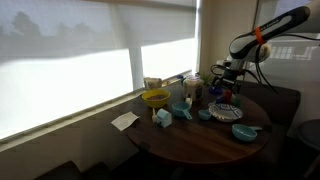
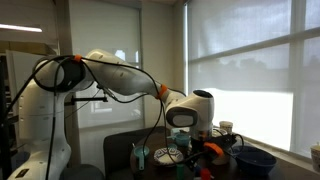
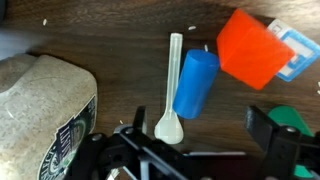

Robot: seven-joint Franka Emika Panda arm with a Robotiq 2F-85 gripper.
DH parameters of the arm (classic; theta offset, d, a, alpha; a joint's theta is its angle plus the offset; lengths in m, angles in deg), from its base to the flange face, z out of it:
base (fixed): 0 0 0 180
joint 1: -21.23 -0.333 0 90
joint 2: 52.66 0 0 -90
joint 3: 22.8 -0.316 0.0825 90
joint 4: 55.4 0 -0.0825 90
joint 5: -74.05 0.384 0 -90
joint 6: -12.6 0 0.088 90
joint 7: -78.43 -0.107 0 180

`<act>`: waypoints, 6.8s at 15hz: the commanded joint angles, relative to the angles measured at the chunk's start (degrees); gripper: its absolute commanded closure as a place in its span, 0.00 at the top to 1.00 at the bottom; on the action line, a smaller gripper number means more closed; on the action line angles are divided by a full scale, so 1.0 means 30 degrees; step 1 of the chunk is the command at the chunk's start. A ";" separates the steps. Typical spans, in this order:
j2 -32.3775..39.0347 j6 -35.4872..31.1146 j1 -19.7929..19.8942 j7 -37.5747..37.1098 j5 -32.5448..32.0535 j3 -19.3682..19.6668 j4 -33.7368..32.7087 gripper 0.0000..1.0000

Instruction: Put the green and blue block in an upright position

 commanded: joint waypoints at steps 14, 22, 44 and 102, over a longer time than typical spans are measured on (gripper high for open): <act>0.0658 -0.0495 -0.0128 -0.0198 -0.2044 -0.0432 -0.0421 1.00; 0.0226 -0.1192 -0.0928 -0.0680 -0.3989 -0.1074 0.0080 1.00; -0.0032 -0.4136 -0.1598 -0.4518 -0.9977 -0.1317 0.1259 1.00; -0.3170 0.1963 -0.0592 -0.0290 0.1239 0.1816 0.1028 0.33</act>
